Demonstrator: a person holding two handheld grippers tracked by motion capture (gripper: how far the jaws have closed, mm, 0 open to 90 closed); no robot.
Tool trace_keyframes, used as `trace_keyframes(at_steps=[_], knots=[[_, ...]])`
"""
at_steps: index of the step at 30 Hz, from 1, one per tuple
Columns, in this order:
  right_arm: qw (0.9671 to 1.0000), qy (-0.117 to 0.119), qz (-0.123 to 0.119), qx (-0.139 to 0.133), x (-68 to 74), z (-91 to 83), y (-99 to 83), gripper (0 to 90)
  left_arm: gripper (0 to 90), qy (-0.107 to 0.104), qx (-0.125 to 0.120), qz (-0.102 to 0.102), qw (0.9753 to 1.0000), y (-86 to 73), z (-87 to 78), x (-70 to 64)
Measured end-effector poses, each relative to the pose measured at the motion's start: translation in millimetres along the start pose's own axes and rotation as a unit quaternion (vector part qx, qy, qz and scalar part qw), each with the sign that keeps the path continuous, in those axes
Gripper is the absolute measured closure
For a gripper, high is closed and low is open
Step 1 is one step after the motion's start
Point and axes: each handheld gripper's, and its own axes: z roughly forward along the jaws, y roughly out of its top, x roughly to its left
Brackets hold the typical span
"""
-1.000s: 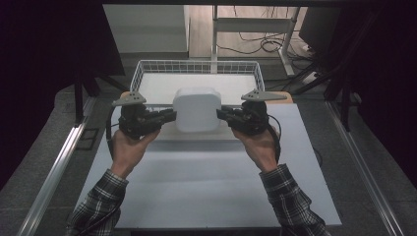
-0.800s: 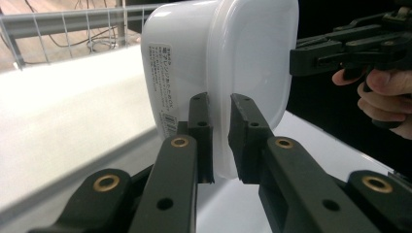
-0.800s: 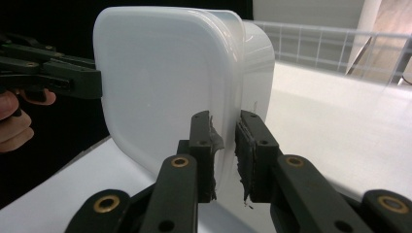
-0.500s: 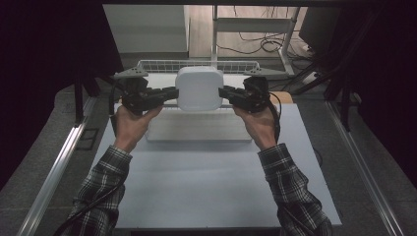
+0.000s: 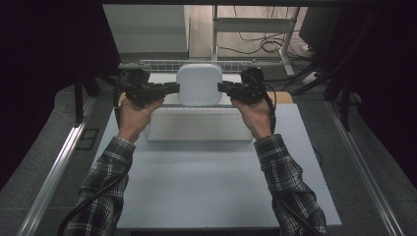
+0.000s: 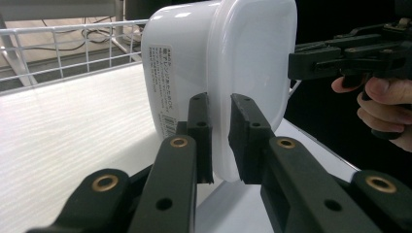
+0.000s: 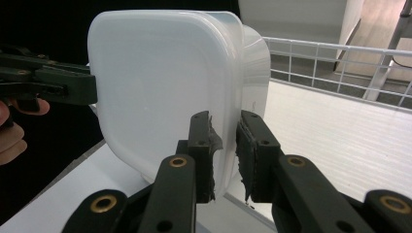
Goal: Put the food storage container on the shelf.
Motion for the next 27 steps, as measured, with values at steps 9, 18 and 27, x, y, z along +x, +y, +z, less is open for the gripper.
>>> trace_keyframes(at_steps=[9,18,27], knots=[[0.9999,-0.006,0.012,0.006,-5.6,7.0,0.8,74.3,73.6,-0.001,0.001,-0.008,1.0,1.0,5.6,2.0],[0.9999,-0.01,0.006,0.0,-3.0,12.8,5.3,64.9,64.4,0.004,0.001,-0.015,0.9999,2.9,11.6,6.7],[0.9997,-0.024,-0.001,0.006,-4.2,24.1,7.5,59.7,58.6,0.019,0.009,-0.016,0.9997,3.9,22.2,11.2]])
